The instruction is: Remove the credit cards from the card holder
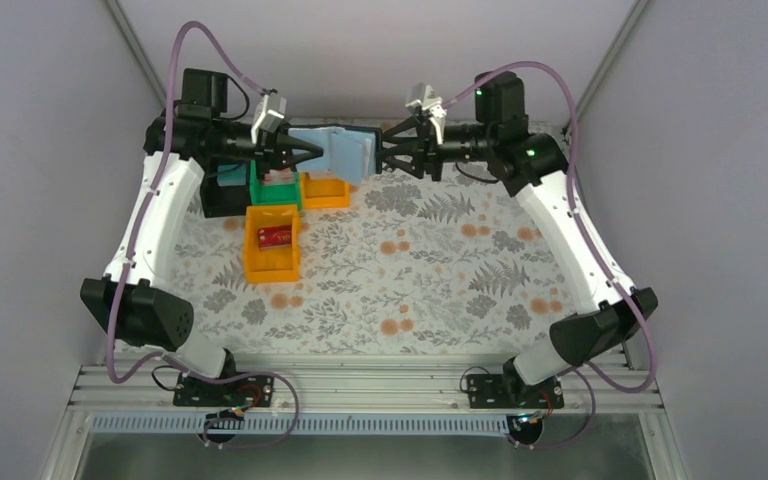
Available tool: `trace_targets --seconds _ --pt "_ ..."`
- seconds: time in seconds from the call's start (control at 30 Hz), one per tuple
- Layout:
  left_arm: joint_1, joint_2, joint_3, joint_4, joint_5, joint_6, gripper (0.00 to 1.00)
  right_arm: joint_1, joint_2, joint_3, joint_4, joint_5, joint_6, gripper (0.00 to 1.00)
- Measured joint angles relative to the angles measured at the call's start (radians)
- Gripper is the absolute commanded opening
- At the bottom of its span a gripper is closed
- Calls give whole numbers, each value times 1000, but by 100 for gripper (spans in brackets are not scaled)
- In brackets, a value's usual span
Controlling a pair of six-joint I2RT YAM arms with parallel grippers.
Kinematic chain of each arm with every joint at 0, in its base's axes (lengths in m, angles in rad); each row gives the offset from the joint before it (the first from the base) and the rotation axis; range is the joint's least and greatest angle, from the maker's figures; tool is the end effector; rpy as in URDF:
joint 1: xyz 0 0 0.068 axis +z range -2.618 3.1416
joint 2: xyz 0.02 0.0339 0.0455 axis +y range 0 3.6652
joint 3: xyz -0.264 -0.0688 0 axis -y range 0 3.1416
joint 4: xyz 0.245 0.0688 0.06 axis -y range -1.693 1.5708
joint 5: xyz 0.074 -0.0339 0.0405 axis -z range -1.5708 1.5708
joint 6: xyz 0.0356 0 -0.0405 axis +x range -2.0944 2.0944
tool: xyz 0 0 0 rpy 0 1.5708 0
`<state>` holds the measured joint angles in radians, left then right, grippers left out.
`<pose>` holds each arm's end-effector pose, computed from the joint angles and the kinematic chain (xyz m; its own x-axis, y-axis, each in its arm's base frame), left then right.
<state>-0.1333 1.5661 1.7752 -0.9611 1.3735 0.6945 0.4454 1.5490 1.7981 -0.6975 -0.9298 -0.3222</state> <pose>0.2978 -0.0752 0.4317 -0.0493 0.1332 -0.9899 0.9987 0.0180 -0.0473 0.2790 0.1648 0.4547 -0.0831 -0.2495 -0.9648 -0.9865 0.1576 0.0442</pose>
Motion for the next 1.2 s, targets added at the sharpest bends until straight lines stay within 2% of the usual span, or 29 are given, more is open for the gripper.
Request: trace_targets --seconds 0.07,0.13,0.2,0.3,0.43,0.63,0.77,0.97,1.2 --pt "0 1 9 -14 0 23 2 -13 -20 -8 14 0 0 36" --pt "-2 3 19 -27 0 42 2 -18 -26 -13 36 -4 5 37" --pt "-8 6 22 -35 -1 55 2 -19 -23 -13 58 -13 17 53" --pt "-20 8 22 -38 -9 51 2 -19 -14 -14 73 -43 30 66" --pt "-26 9 16 2 -16 -5 2 -19 -9 -16 45 -93 8 76" --pt "-28 9 -1 51 -31 -62 2 -13 -9 -42 11 -117 -10 83" --pt "-34 9 -1 55 -34 -70 2 5 -9 -58 13 -112 -9 75" --pt "-39 9 -1 55 -35 -71 2 11 -10 -60 63 -101 27 39" --pt "-39 9 -1 55 -36 -71 2 11 -13 -64 80 -64 28 31"
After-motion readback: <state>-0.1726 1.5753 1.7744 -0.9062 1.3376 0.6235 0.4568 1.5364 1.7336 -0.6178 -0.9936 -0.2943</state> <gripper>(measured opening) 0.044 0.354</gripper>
